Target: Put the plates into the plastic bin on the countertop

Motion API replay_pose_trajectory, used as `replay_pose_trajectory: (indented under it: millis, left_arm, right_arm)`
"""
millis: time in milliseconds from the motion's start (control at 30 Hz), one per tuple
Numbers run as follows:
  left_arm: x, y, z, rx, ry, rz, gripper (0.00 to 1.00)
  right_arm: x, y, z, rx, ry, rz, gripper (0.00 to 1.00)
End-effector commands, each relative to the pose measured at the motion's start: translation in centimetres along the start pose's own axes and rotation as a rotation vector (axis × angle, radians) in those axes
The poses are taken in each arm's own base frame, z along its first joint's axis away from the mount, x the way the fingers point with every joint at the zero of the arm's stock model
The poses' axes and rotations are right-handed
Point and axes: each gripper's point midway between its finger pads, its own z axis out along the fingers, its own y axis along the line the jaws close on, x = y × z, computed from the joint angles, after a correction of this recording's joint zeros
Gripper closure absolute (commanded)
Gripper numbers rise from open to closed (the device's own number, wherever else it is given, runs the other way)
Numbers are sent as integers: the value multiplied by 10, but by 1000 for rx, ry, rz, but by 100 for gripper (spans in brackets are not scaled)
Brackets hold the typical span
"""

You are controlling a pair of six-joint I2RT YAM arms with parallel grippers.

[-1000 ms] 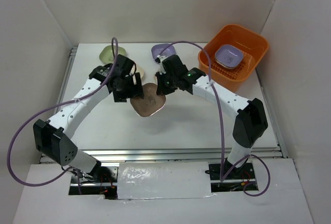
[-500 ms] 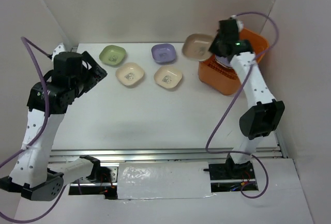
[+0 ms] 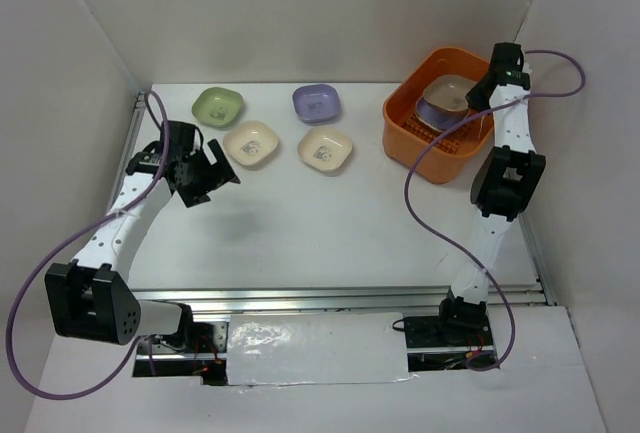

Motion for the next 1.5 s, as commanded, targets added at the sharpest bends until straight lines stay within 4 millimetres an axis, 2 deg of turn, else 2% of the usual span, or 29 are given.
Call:
replay_pose_trajectory:
  millis: [0,167,233,267,333,367,433,533,567,600,633,700,733,800,833,867,900,933,967,1000,1033,1067,1133,1200,1233,1300,1333,1367,1467]
  left_arm:
    - [-15,-10,2,119,-30,43,1]
    - [-13,13,14,78,-4,23,1]
    - [-13,18,18,64,1,13,1]
    - [-12,20,21,56,13,10,1]
    - [-19,28,24,31,1,-20,1]
    - [-22,32,30,16,7,-33,1]
    - [-29,33,34,14,-3,-54,1]
    - [-44,34,50,31,0,-122,1]
    - [-52,31,53,48,-12,-136,1]
    - [-63,23,57,87,-40,-165,1]
    - [-68,23,66,91,-40,-189,1]
    - [-88,12,78,146,-85,-223,1]
    - [-91,8,90,169,-68,-270,1]
    - [-103,-2,104,222,-87,-307,1]
    - [-107,-5,119,227,-90,-316,1]
    - [-115,-10,124,236,-104,-320,1]
    - [-118,-11,132,231,-103,-342,1]
    - [-116,-7,148,198,-94,-355,1]
    - [-126,-10,151,195,-111,-360,1]
    - [-124,-9,165,173,-101,-370,1]
    - [-136,-8,167,145,-138,-372,1]
    - [-136,-6,172,113,-137,-383,1]
    - [-140,0,185,30,-147,-381,3]
    - [-132,7,201,-38,-114,-376,15]
    - [-135,3,200,-52,-105,-368,21]
    - [-128,8,212,-114,-91,-351,40]
    - [-133,7,211,-124,-100,-349,48]
    - [-118,2,218,-145,-67,-322,62]
    - [-111,-2,223,-145,-48,-300,73]
  right_arm:
    - [-25,25,-8,-111,-71,-3,100]
    - [-20,23,12,-100,-78,24,98]
    - [-17,26,15,-102,-82,26,89]
    - [-16,30,14,-111,-84,25,49]
    - [-15,36,9,-97,-104,20,12]
    - [-20,42,3,-105,-127,19,0]
    - [-35,59,-20,-145,-179,12,0]
    - [-62,90,-78,-241,-261,16,0]
    - [-77,100,-115,-289,-310,12,0]
    - [-81,109,-136,-323,-334,6,0]
    - [-84,122,-180,-381,-376,-10,0]
    - [-78,133,-220,-450,-394,-27,0]
    - [-67,137,-250,-520,-388,-46,0]
    - [-35,151,-279,-634,-333,-82,0]
    - [-16,146,-292,-685,-306,-68,0]
    - [6,150,-300,-770,-230,-71,0]
    - [46,137,-278,-767,-114,-50,0]
    - [42,142,-314,-891,-143,11,0]
    - [58,141,-321,-952,-93,20,0]
    - [79,139,-332,-1007,-61,32,0]
    - [88,139,-340,-1036,-43,21,0]
    - [97,139,-344,-1042,-26,9,0]
    - [101,134,-354,-1028,-15,-14,0]
    - [99,132,-369,-1038,-27,-37,0]
    - [97,130,-375,-1045,-40,-42,0]
    - [91,127,-388,-1045,-74,-43,0]
    - [89,125,-391,-1045,-83,-46,0]
    - [84,125,-398,-1045,-103,-45,0]
    - [81,126,-404,-1051,-118,-56,0]
